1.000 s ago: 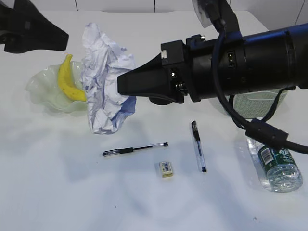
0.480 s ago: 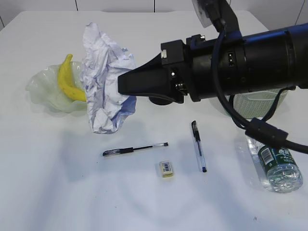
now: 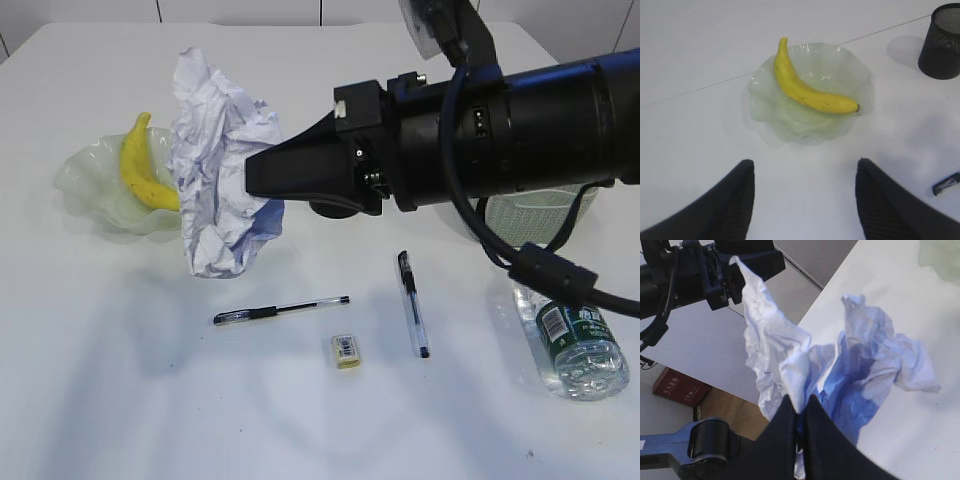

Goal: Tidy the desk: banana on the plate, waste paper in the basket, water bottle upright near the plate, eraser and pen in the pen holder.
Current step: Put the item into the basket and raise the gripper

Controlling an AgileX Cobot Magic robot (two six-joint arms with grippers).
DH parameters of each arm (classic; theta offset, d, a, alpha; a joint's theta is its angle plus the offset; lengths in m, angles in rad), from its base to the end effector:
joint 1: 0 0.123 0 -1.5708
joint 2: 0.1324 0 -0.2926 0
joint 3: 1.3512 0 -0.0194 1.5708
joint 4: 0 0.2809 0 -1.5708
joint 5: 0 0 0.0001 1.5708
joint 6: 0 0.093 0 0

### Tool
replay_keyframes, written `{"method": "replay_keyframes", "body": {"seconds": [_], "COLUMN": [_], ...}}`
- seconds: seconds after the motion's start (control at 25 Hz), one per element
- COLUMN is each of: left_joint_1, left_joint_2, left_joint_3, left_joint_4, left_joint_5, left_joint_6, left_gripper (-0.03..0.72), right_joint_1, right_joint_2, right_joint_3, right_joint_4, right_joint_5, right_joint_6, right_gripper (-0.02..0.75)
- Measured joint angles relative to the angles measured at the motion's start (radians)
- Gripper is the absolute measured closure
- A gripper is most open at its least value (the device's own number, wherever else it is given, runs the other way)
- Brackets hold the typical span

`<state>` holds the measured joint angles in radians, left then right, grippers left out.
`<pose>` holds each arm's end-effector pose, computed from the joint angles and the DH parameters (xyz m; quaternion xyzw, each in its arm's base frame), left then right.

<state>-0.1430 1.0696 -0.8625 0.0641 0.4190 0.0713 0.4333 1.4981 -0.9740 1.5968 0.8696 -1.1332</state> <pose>0.2532 -0.0340 0.3339 0.1119 0.8624 0.0081 0.4937 0.2744 0.2053 0.2901 -0.2146 0.7625 0.5353 0.2932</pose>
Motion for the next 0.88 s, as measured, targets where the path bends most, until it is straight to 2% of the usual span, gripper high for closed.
{"method": "replay_keyframes", "body": {"seconds": [0.36,0.88], "left_joint_1": [0.000,0.000], "left_joint_2": [-0.036,-0.043], "left_joint_3": [0.110,0.140], "left_joint_4": [-0.030,-0.038], "left_joint_5": [-0.093,-0.148], "left_joint_6": [-0.010,-0.012], "left_gripper": [0.256,0.256], "right_joint_1": [0.000,0.000], "right_joint_2": [0.000,-0.036], "right_joint_3": [0.000,0.000], "right_joint_4": [-0.025,-0.071], "right_joint_5": [-0.002,-0.063], "right_joint_6": [0.026,0.066], "right_gripper": [0.738,0.738]}}
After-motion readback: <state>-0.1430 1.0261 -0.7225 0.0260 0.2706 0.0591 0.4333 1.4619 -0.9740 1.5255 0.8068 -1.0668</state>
